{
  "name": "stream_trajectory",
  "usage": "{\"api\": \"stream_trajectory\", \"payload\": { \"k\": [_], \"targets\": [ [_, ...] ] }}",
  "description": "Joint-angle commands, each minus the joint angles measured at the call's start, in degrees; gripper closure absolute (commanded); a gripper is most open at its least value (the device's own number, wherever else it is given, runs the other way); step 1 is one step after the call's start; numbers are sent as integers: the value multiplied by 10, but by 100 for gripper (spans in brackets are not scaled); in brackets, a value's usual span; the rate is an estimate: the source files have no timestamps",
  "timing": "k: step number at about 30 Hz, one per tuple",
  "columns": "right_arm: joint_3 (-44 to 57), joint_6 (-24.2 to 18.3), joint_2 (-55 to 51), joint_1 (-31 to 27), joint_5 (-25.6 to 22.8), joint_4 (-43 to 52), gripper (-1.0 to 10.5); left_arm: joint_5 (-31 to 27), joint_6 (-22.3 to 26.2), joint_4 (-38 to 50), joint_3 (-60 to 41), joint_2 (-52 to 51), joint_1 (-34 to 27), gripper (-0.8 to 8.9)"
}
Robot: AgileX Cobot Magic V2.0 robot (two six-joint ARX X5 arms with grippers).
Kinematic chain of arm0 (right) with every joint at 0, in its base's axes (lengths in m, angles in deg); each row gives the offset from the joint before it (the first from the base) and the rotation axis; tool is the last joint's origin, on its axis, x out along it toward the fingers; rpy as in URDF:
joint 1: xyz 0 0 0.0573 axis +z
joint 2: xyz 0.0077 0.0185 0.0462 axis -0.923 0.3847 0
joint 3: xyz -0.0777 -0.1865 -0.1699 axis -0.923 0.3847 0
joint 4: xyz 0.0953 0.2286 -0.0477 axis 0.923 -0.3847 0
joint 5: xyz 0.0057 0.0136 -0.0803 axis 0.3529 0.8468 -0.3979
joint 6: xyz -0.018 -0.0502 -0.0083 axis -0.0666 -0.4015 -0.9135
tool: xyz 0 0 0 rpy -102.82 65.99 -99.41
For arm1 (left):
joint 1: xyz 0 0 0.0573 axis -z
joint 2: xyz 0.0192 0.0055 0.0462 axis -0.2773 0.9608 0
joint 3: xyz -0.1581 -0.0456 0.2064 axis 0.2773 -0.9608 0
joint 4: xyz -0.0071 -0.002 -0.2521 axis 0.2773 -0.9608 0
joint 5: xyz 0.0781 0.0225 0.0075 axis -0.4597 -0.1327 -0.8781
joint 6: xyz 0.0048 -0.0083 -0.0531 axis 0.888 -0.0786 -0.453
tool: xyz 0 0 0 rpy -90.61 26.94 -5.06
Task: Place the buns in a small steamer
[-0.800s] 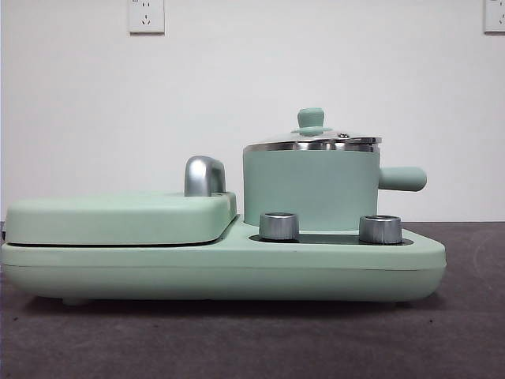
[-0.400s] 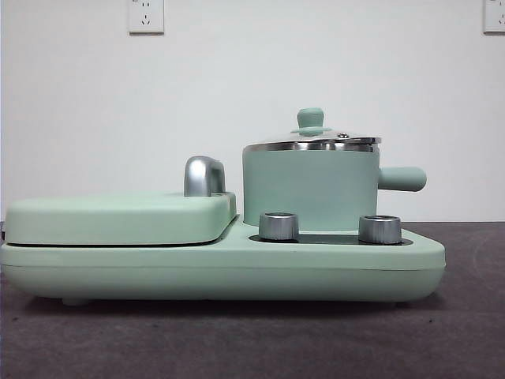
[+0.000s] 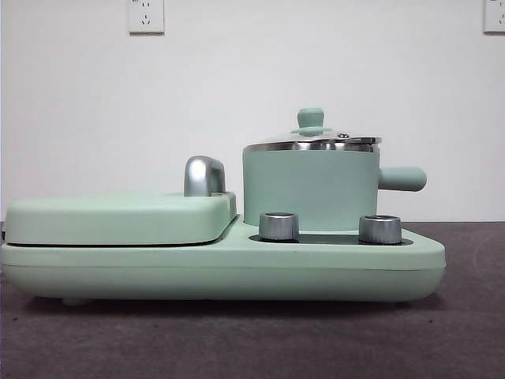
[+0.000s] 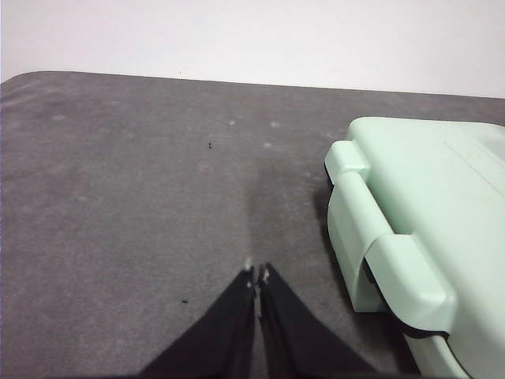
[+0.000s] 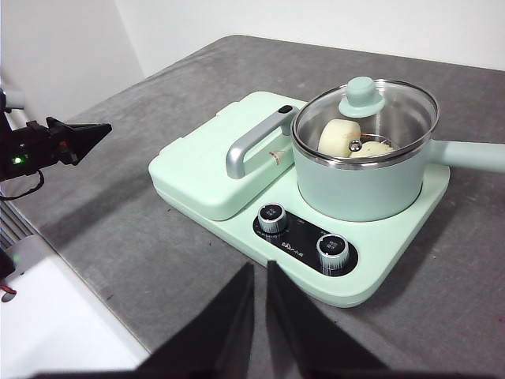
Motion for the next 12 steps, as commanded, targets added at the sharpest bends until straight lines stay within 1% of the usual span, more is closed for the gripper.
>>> {"api": "stream_trajectory", "payload": {
  "k": [1, 8, 12],
  "targets": [
    [-4, -1, 0, 3, 0, 6, 923, 2, 6, -4, -11, -1, -1, 797],
    [-4, -1, 0, 0, -1, 7, 923, 2, 5, -4, -11, -1, -1, 797],
    [8, -3, -4, -49, -1, 12, 923, 2, 5, -4, -11, -1, -1, 797]
  ]
}}
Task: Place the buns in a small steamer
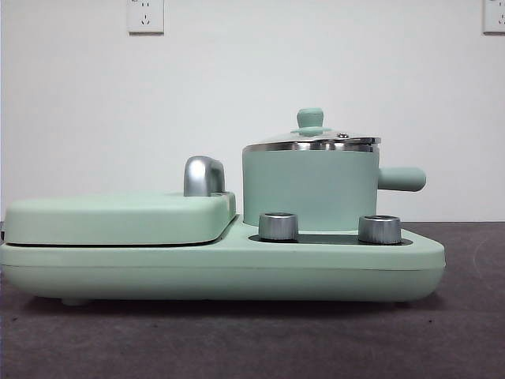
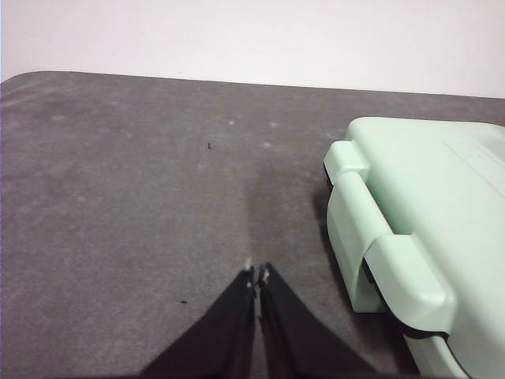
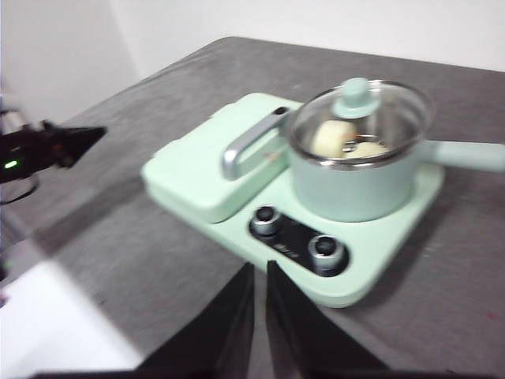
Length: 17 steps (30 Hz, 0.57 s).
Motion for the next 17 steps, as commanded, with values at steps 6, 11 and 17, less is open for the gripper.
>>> {"api": "stream_trajectory", "payload": {
  "k": [6, 11, 17],
  "targets": [
    [94, -3, -8, -132, -51, 135, 923, 2, 6, -5, -11, -1, -1, 798],
    [208, -3, -21, -205, -47, 297, 923, 2, 5, -5, -11, -1, -1, 797],
    [306, -5, -51, -235, -83, 372, 923, 2, 5, -5, -11, -1, -1, 798]
  ]
}}
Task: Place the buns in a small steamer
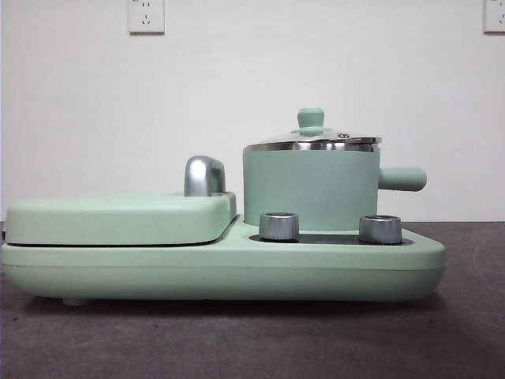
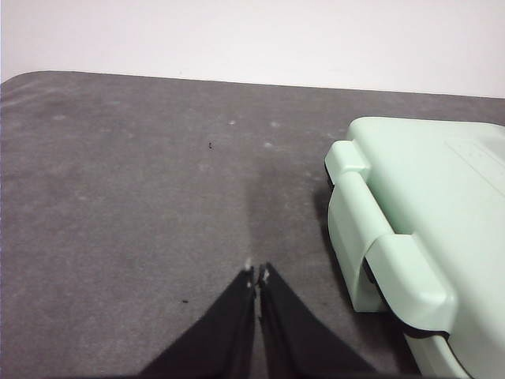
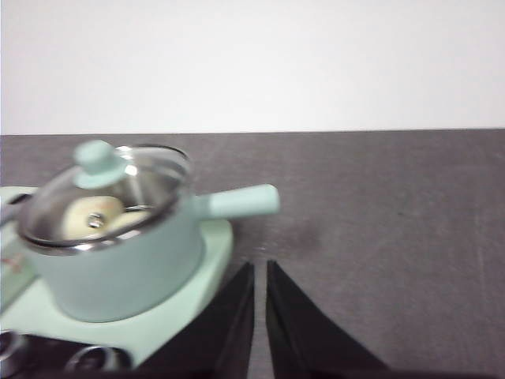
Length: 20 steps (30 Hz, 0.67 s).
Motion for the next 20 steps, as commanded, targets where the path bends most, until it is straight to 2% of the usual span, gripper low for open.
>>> {"api": "stream_trajectory", "payload": {
  "k": [1, 6, 15, 20],
  "targets": [
    [31, -10, -15, 0, -45, 18, 923, 2, 5, -4, -11, -1, -1, 797],
    [96, -16, -45, 0, -98, 25, 923, 2, 5, -4, -11, -1, -1, 797],
    [187, -16, -69, 0, -101, 56, 924, 2, 6, -4, -11, -1, -1, 797],
    [205, -30, -69, 0, -100, 105, 924, 2, 5, -5, -11, -1, -1, 797]
  ]
}}
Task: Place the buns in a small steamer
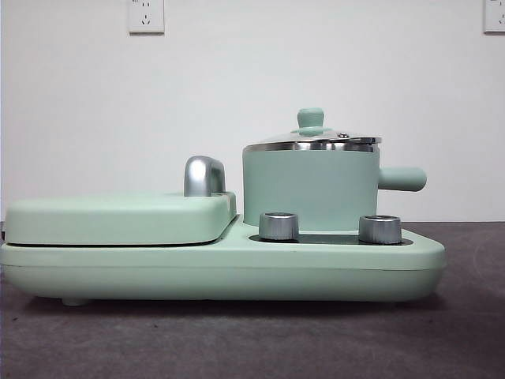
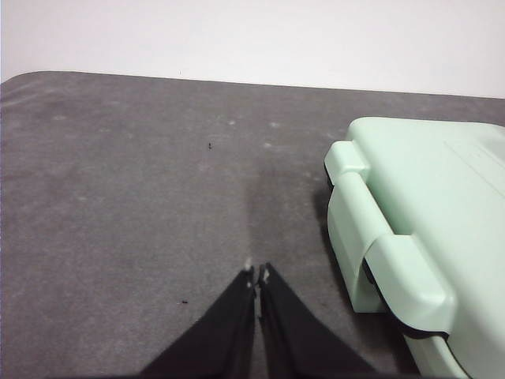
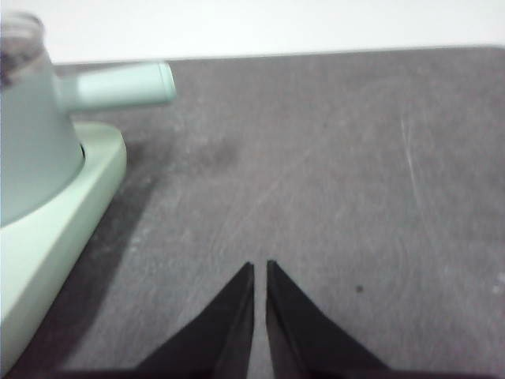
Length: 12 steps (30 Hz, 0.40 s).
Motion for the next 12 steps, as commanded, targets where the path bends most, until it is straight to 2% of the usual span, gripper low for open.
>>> {"api": "stream_trajectory", "payload": {
  "k": [1, 12],
  "targets": [
    [13, -12, -1, 0, -2, 20, 924, 2, 5, -5, -11, -1, -1, 797],
    [13, -13, -1, 0, -1, 31, 923, 2, 5, -5, -11, -1, -1, 797]
  ]
}}
